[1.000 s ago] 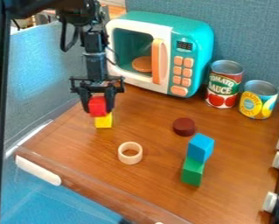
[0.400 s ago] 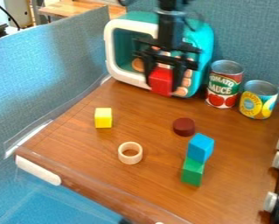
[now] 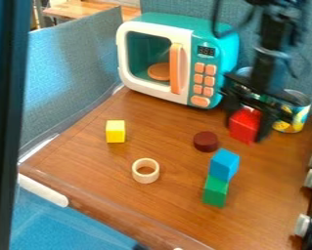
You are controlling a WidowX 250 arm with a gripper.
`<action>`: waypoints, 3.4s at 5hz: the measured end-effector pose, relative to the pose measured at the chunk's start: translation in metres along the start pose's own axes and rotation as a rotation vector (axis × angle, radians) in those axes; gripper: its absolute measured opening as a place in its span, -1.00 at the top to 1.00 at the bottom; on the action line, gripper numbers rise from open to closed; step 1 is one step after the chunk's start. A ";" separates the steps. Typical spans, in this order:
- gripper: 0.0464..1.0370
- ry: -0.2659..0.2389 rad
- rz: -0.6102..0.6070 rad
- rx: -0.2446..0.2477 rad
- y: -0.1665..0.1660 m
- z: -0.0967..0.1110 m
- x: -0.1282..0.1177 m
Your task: Place the red cube on top of the two cubes on the right side of the table
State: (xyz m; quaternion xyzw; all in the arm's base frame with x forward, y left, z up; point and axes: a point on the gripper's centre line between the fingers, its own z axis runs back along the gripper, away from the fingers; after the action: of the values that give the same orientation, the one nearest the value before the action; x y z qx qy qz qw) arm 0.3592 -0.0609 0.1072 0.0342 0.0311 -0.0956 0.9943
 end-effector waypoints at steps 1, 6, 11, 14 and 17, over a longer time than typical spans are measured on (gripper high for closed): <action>-0.14 0.020 -0.015 -0.004 -0.011 -0.013 0.003; -0.14 0.059 0.058 -0.033 0.016 -0.026 -0.007; -0.14 0.077 0.116 -0.068 0.035 -0.034 -0.015; -0.83 0.069 0.119 -0.063 0.034 -0.020 -0.008; -0.93 0.105 0.126 -0.093 0.035 -0.028 -0.010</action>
State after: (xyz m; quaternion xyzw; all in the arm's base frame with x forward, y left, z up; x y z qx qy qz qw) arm 0.3540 -0.0231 0.0826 -0.0052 0.0852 -0.0295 0.9959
